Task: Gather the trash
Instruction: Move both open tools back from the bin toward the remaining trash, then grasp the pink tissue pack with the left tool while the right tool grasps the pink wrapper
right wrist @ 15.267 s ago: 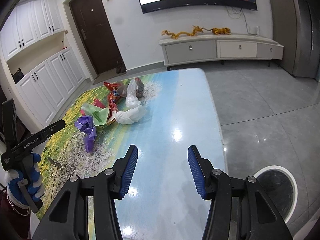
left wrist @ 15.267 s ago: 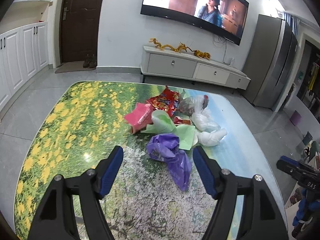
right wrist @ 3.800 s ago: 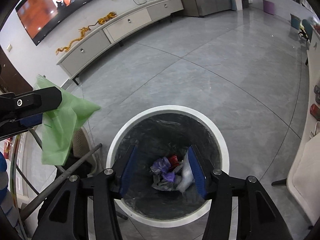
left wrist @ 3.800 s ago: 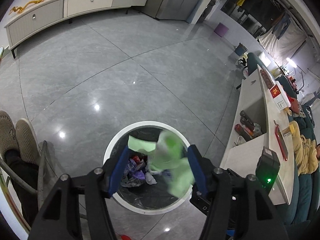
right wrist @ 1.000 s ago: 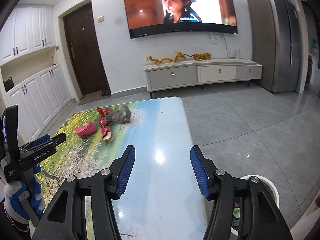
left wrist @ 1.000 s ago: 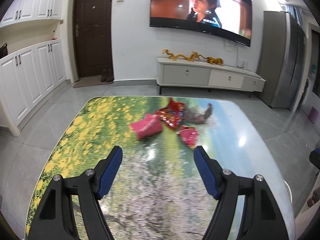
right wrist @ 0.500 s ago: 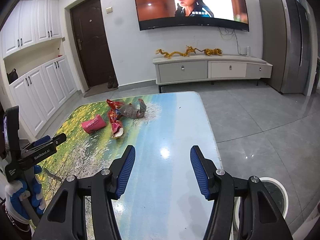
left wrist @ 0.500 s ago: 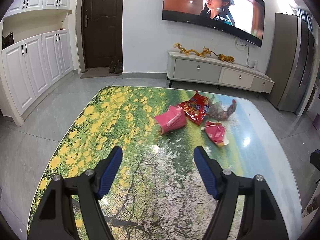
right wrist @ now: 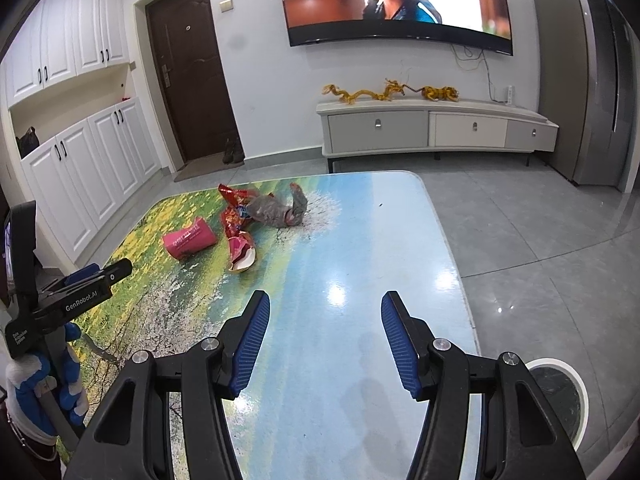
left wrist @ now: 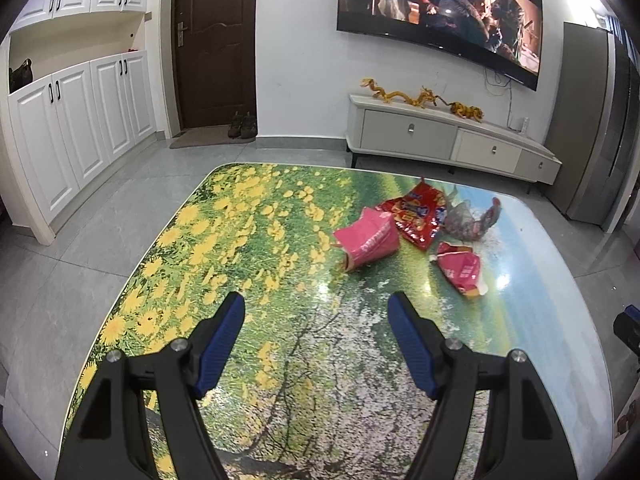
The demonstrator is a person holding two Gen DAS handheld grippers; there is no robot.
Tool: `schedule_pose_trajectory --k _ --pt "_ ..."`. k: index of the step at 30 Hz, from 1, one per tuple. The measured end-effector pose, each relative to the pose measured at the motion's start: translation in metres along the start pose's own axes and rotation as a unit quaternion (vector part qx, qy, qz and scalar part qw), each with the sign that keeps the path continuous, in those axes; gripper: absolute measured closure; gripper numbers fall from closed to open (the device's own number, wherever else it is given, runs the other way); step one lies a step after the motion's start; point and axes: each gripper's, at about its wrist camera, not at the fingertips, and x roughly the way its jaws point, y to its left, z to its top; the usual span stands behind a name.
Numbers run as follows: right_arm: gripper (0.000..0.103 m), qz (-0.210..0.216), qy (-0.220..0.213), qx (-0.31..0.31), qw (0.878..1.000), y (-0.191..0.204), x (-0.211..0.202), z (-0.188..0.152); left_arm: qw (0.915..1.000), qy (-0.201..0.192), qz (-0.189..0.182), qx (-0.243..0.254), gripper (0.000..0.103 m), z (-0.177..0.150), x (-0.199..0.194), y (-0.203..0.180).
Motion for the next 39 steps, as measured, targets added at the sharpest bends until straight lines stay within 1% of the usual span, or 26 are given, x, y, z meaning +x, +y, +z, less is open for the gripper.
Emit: schedule_pose_trajectory --k 8,25,28,32,33,37,39 --pt "0.046 0.016 0.018 -0.013 1.0 0.013 0.021 -0.002 0.9999 0.009 0.008 -0.006 0.031 -0.002 0.01 0.009" --pt "0.046 0.038 0.036 -0.017 0.998 0.025 0.054 0.007 0.9996 0.027 0.002 -0.004 0.031 0.004 0.034 0.012" --pt "0.046 0.043 0.037 -0.019 0.998 0.028 0.058 0.01 0.9995 0.025 -0.014 -0.012 0.031 0.006 0.035 0.018" --pt "0.046 0.056 0.04 -0.026 0.997 0.033 0.067 0.015 0.9972 0.025 -0.066 -0.023 0.031 0.012 0.036 0.026" --pt "0.046 0.059 0.04 -0.028 0.997 0.035 0.07 0.017 0.9967 0.026 -0.074 -0.023 0.031 0.013 0.037 0.025" --pt "0.046 0.073 0.04 -0.037 0.996 0.042 0.081 0.023 0.9927 0.029 -0.117 0.0 0.031 0.025 0.048 0.016" --pt "0.046 0.084 0.043 -0.043 0.995 0.047 0.09 0.028 0.9907 0.032 -0.132 0.015 0.031 0.031 0.054 0.01"
